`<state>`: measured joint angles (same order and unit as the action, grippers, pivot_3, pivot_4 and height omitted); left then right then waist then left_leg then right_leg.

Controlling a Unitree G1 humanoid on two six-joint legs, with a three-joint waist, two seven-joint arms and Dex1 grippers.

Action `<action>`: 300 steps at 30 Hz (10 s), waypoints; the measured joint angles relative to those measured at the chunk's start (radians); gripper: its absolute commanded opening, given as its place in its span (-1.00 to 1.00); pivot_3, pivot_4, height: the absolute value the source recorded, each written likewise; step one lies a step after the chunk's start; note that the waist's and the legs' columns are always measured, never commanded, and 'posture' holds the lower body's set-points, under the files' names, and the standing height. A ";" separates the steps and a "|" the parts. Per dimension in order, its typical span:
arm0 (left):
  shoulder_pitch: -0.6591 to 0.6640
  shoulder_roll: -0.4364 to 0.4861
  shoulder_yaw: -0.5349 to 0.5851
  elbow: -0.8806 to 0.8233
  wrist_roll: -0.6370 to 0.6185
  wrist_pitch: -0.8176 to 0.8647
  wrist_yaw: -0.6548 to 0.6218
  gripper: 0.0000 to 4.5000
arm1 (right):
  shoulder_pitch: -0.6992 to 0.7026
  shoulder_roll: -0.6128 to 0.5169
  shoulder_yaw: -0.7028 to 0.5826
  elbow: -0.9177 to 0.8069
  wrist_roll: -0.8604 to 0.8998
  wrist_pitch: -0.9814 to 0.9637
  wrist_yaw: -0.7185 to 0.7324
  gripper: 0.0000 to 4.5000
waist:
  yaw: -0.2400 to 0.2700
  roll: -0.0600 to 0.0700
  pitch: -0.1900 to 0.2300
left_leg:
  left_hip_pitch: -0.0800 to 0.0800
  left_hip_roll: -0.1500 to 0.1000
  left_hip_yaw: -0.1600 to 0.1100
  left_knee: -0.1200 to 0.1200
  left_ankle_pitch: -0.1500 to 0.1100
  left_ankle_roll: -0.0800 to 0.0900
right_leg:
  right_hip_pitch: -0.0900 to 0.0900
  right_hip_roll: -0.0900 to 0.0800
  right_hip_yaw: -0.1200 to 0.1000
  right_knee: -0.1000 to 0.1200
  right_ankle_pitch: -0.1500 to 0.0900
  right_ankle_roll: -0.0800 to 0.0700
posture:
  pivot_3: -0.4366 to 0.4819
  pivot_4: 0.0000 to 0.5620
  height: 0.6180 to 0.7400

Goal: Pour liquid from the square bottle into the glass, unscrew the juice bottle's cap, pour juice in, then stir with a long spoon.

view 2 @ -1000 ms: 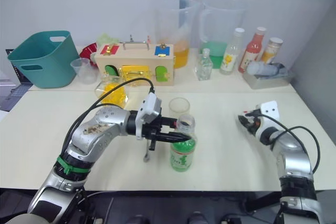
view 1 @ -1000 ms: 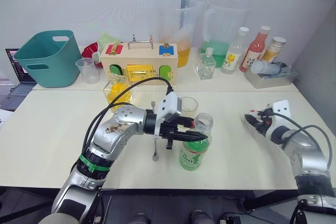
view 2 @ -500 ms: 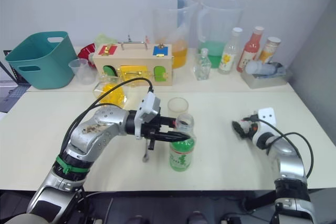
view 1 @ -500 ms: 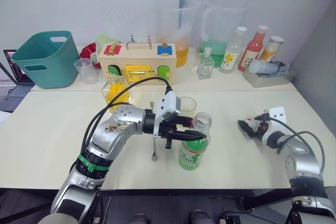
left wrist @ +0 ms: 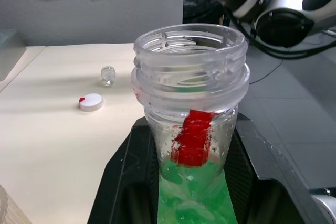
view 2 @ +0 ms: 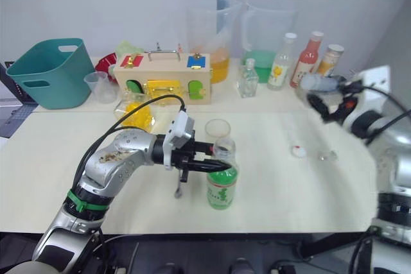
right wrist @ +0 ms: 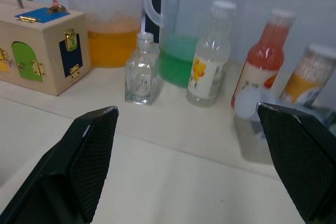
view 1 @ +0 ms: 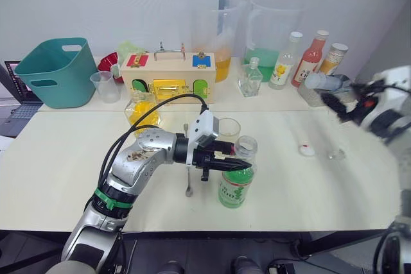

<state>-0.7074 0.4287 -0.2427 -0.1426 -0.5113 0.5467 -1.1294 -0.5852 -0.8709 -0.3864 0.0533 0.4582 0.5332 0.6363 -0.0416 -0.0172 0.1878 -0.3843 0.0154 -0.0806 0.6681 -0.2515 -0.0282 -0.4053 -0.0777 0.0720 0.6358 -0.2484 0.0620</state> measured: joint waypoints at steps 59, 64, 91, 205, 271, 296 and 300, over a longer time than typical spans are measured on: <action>-0.343 -0.031 0.044 0.784 0.613 -0.829 0.510 -0.47 | 0.335 0.001 0.040 -0.698 0.540 0.417 -0.077 0.98 | 0.028 -0.005 0.003 | -0.018 -0.001 -0.001 0.010 0.001 -0.001 | -0.019 -0.001 -0.001 0.012 0.001 -0.001 | -0.05 -0.47 1.00; -0.348 -0.064 0.021 0.849 0.702 -1.019 0.600 -0.47 | 0.336 0.001 0.040 -0.713 0.561 0.416 -0.102 0.98 | 0.030 -0.006 0.003 | -0.018 -0.002 -0.001 0.010 0.001 -0.001 | -0.019 -0.001 -0.001 0.011 0.002 0.000 | -0.05 -0.47 1.00; -0.397 -0.018 -0.152 1.068 1.163 -1.310 1.026 -0.47 | 0.355 -0.007 0.050 -0.751 0.570 0.415 -0.164 0.98 | 0.029 -0.006 0.003 | -0.017 -0.002 -0.001 0.010 0.001 -0.001 | -0.018 -0.001 -0.001 0.012 0.002 0.000 | -0.05 -0.47 1.00; 0.246 0.262 0.801 0.013 0.023 0.138 0.736 -0.47 | -0.066 0.127 0.447 -0.261 0.241 0.293 0.374 0.98 | 0.006 -0.006 0.002 | -0.012 -0.001 -0.002 0.011 0.000 -0.001 | -0.018 -0.001 -0.001 0.020 0.002 -0.002 | -0.05 -0.47 1.00; 0.194 0.397 0.626 -0.031 -0.229 0.134 0.332 0.98 | 0.012 0.056 0.277 -0.257 0.207 0.254 0.318 1.00 | -0.004 -0.007 0.002 | -0.012 -0.001 -0.001 0.008 0.000 -0.001 | -0.019 -0.001 0.000 0.020 0.002 -0.002 | -0.05 -0.47 1.00; 0.789 0.354 0.781 0.254 -0.002 -0.293 0.213 0.98 | 0.430 -0.054 0.034 0.088 0.036 -0.188 0.502 1.00 | 0.001 -0.007 0.002 | -0.010 0.001 0.002 0.007 0.000 -0.001 | -0.016 0.000 -0.001 0.012 0.002 -0.002 | -0.05 -0.47 1.00; 0.798 0.354 0.798 0.339 0.005 -0.344 0.200 0.98 | 0.444 -0.054 0.001 0.147 0.029 -0.220 0.511 1.00 | -0.001 -0.007 0.002 | -0.008 0.001 0.002 0.007 0.000 -0.001 | -0.013 0.000 0.000 0.012 0.002 -0.003 | -0.05 -0.47 1.00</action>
<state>0.0902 0.7827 0.5556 0.1962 -0.5060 0.2030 -0.9290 -0.1415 -0.9252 -0.3852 0.2003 0.4868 0.3131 1.1474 -0.0423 -0.0238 0.1902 -0.3920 0.0168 -0.0787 0.6748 -0.2512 -0.0289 -0.4188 -0.0779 0.0715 0.6473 -0.2468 0.0593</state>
